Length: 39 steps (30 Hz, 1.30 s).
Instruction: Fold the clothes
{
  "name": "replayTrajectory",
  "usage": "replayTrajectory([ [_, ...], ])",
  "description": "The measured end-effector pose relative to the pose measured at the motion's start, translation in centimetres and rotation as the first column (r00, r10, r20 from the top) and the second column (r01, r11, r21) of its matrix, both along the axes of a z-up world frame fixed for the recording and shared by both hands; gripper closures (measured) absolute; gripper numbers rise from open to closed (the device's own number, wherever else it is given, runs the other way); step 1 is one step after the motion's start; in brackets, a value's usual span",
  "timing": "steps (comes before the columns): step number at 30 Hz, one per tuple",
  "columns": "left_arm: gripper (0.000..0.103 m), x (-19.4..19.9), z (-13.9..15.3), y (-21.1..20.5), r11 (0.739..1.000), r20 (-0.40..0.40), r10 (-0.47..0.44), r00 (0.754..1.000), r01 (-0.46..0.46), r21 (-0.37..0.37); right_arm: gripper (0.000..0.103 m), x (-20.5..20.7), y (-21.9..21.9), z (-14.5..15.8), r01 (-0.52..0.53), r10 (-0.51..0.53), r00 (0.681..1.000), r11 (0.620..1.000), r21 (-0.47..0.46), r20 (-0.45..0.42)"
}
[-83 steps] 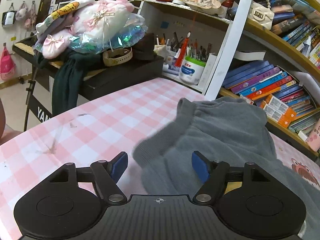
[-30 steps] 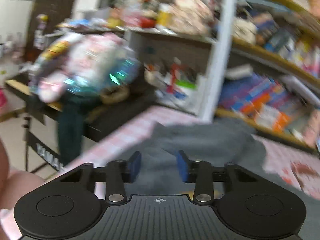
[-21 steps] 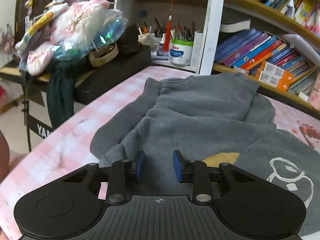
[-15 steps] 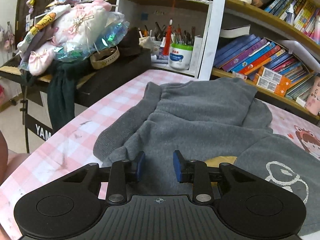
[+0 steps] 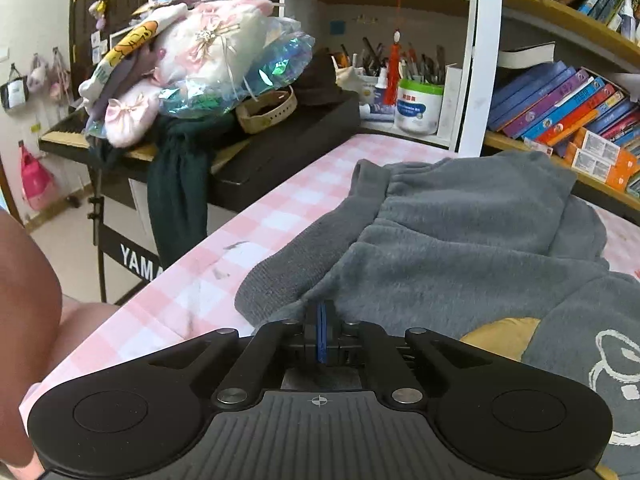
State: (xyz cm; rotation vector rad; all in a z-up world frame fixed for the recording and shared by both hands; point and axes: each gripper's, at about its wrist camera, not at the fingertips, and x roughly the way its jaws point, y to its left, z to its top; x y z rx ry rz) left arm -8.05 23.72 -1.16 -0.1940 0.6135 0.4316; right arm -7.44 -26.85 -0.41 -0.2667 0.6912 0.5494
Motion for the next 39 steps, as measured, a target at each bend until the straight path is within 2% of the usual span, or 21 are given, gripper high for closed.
replayTrajectory([
  [6, 0.098, -1.0, 1.5, -0.4, 1.0, 0.061, -0.023, 0.998, 0.023, -0.004, 0.052, 0.1, -0.1, 0.4, 0.009, -0.009, 0.999, 1.0, 0.003, 0.034],
  [9, 0.098, -0.9, 2.3, -0.6, 0.998, 0.1, -0.041, 0.994, 0.044, -0.033, 0.052, 0.5, -0.3, 1.1, 0.038, -0.039, 0.997, 0.999, 0.022, 0.066],
  [14, 0.098, 0.5, 3.0, -1.7, 0.991, 0.132, -0.103, 0.986, 0.112, -0.066, 0.052, 1.0, 0.0, 1.3, 0.046, -0.047, 0.996, 0.999, 0.006, 0.074],
  [21, 0.098, 3.1, 3.4, -5.0, 0.974, 0.152, -0.218, 0.964, 0.225, -0.032, 0.052, 1.5, 0.1, 1.1, 0.061, -0.062, 0.996, 0.998, 0.008, 0.063],
  [25, 0.097, 4.7, 3.2, -6.2, 0.963, 0.155, -0.258, 0.954, 0.267, -0.041, 0.052, 2.5, 0.5, 1.3, 0.069, -0.071, 0.996, 0.997, 0.035, 0.062],
  [28, 0.092, 5.9, 2.8, -6.8, 0.955, 0.154, -0.282, 0.947, 0.293, -0.053, 0.052, 3.9, 0.9, 1.6, 0.08, -0.084, 0.995, 0.994, 0.078, 0.052],
  [32, 0.071, 7.1, 2.4, -7.4, 0.946, 0.157, -0.307, 0.939, 0.319, -0.059, 0.052, 6.7, 2.5, 2.1, 0.068, -0.071, 0.997, 0.99, 0.125, 0.019],
  [35, 0.066, 7.8, 2.1, -7.4, 0.939, 0.167, -0.316, 0.934, 0.333, -0.081, 0.052, 8.9, 4.0, 2.5, 0.051, -0.052, 0.999, 0.99, 0.132, 0.005],
  [39, 0.049, 8.2, 1.8, -7.1, 0.94, 0.177, -0.31, 0.934, 0.329, -0.092, 0.051, 12.5, 6.4, 3.4, 0.032, -0.033, 0.999, 0.99, 0.138, 0.003],
])
